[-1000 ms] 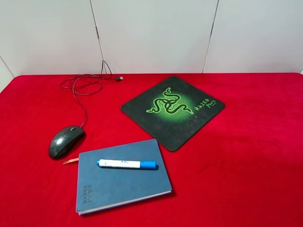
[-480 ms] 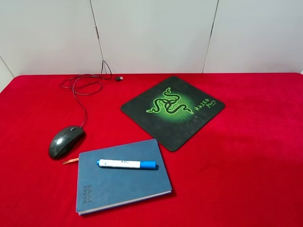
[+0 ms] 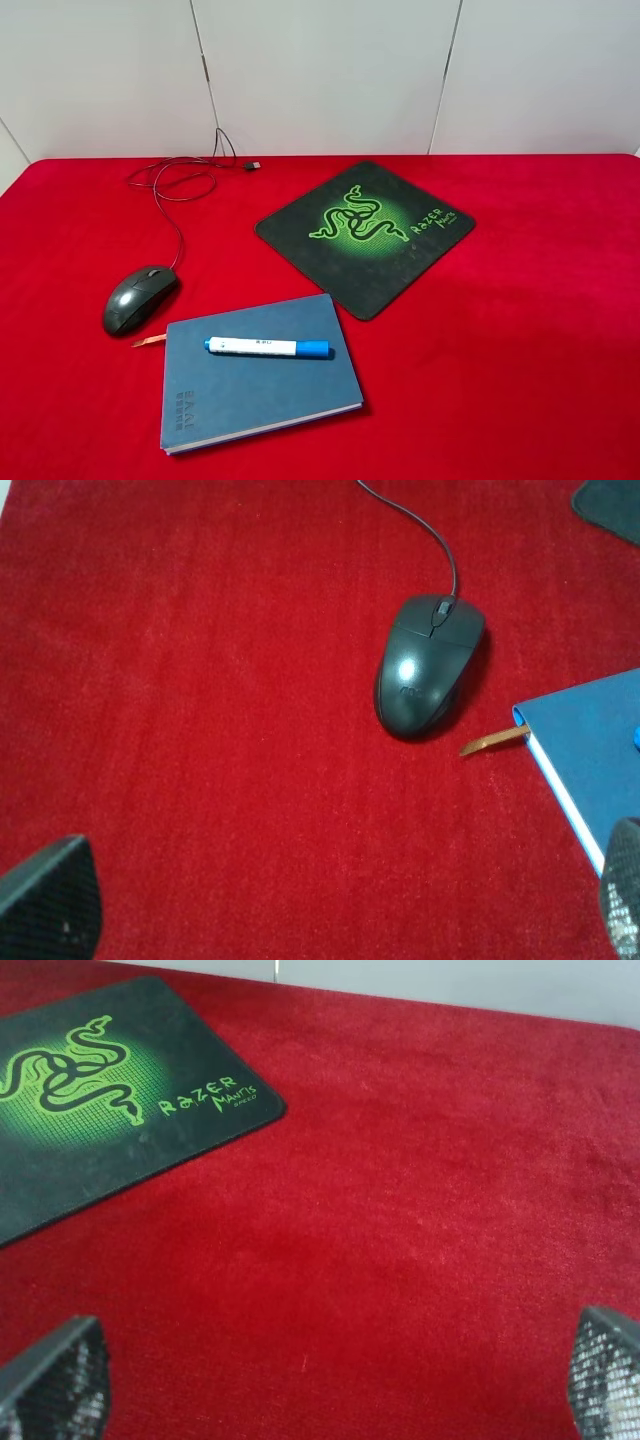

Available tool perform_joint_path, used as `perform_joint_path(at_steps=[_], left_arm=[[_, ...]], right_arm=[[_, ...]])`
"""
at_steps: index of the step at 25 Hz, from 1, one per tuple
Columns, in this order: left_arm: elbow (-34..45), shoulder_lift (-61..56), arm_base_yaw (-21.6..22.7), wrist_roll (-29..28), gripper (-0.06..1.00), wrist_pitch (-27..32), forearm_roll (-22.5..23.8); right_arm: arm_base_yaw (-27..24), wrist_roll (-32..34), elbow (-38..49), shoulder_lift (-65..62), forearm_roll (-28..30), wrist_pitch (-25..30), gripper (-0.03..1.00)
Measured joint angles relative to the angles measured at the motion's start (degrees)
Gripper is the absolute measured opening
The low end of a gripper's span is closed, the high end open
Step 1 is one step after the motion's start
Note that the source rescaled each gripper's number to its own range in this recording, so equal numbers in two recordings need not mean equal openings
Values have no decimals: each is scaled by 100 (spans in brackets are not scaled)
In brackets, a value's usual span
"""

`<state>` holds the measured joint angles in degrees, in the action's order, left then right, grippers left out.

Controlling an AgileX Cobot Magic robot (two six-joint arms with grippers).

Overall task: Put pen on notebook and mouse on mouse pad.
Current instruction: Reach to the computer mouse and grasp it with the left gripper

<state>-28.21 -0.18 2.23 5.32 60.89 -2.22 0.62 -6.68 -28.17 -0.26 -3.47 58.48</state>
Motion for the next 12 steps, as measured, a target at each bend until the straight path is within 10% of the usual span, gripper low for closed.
perform_joint_path(at_steps=[12], left_arm=[[0, 0, 0, 0, 100, -10, -5]], right_arm=[[0, 0, 0, 0, 0, 6, 100]])
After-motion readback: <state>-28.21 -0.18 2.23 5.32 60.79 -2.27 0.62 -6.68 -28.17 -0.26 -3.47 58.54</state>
